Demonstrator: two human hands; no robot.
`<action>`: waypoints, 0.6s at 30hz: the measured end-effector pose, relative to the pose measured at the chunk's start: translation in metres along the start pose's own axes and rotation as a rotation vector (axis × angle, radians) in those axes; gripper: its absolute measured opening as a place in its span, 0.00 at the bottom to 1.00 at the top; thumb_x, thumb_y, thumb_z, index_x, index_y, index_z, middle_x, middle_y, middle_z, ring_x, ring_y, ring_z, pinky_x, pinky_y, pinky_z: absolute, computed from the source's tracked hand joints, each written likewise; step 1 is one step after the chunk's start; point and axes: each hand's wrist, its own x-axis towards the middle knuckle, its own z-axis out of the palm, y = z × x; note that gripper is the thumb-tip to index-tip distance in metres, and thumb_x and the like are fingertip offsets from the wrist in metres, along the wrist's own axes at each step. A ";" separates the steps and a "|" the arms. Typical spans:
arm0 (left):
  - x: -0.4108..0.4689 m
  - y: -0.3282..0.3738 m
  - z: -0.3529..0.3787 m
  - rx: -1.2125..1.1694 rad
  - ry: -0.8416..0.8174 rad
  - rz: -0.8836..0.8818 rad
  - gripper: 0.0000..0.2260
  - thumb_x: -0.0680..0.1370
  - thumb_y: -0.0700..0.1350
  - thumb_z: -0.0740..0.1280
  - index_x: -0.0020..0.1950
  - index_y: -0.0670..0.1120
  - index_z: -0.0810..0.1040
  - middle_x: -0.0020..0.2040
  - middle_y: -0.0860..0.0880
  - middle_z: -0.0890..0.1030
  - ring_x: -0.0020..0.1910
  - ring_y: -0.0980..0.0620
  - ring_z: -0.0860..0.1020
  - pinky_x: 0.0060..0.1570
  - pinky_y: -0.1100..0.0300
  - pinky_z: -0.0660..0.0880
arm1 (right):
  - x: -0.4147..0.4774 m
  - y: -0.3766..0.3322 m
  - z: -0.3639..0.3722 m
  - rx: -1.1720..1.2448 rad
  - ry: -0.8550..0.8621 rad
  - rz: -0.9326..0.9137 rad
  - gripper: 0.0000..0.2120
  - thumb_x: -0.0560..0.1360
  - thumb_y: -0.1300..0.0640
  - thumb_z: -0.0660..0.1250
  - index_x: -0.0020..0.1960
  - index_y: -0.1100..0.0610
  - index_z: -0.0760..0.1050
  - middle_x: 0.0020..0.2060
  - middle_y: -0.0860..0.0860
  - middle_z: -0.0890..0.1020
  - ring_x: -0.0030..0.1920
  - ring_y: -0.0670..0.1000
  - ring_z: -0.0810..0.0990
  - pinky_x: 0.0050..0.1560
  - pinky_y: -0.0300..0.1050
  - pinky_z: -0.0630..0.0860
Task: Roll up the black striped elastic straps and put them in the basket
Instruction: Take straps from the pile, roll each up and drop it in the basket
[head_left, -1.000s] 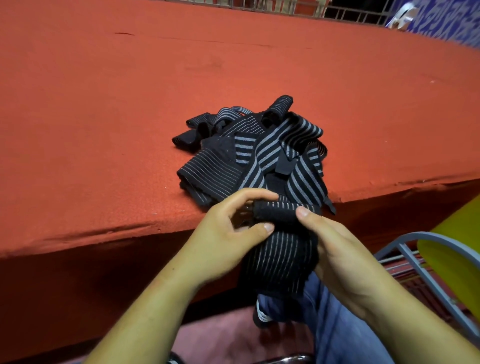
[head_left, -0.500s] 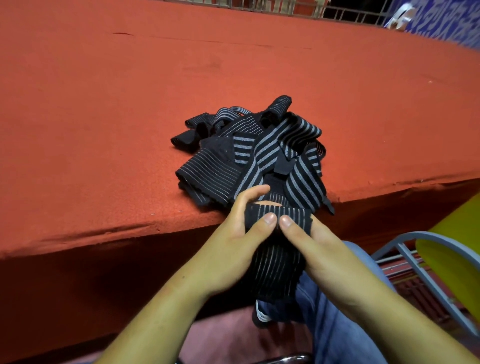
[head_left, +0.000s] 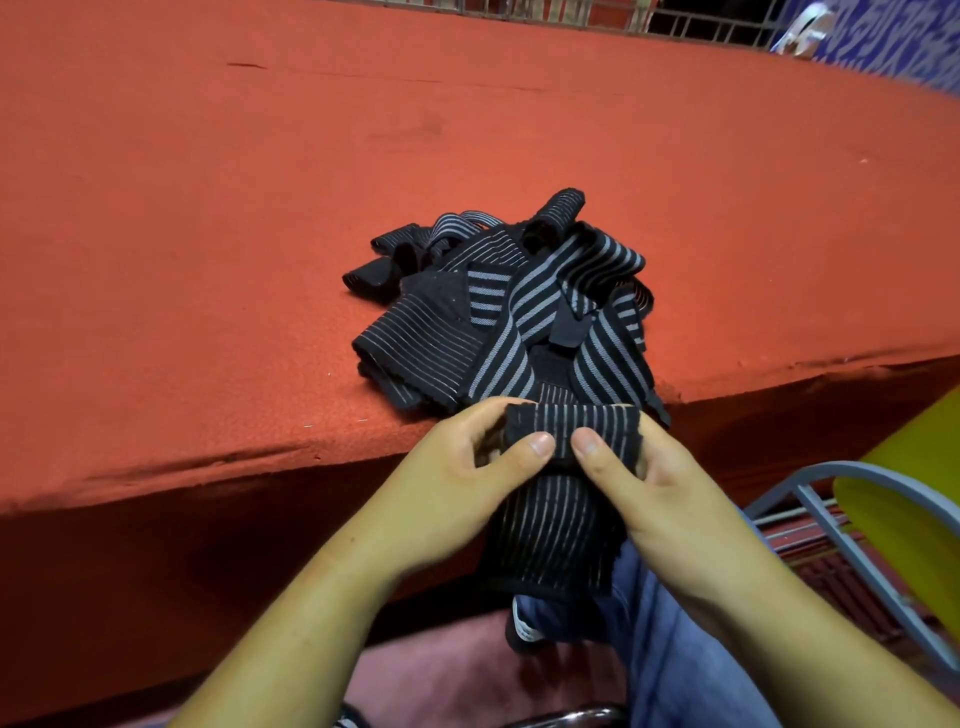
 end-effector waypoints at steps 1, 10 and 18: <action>0.000 0.000 0.000 -0.013 0.000 0.004 0.10 0.83 0.44 0.67 0.64 0.46 0.80 0.59 0.50 0.85 0.60 0.53 0.83 0.62 0.58 0.78 | 0.000 0.000 -0.001 0.008 0.001 0.015 0.16 0.78 0.53 0.66 0.64 0.55 0.79 0.58 0.50 0.88 0.61 0.49 0.85 0.61 0.43 0.81; 0.002 0.001 0.000 -0.099 0.032 0.024 0.13 0.82 0.42 0.69 0.67 0.47 0.78 0.61 0.48 0.85 0.60 0.50 0.84 0.64 0.54 0.79 | -0.001 -0.007 -0.002 0.183 -0.091 0.237 0.22 0.79 0.47 0.63 0.66 0.59 0.81 0.58 0.55 0.87 0.61 0.53 0.86 0.62 0.47 0.81; -0.002 0.005 0.001 0.127 0.016 0.109 0.16 0.84 0.42 0.66 0.69 0.57 0.72 0.64 0.59 0.78 0.67 0.58 0.75 0.67 0.64 0.70 | -0.001 -0.013 0.003 0.260 -0.131 0.313 0.27 0.79 0.40 0.60 0.68 0.57 0.79 0.60 0.56 0.87 0.62 0.54 0.85 0.63 0.50 0.82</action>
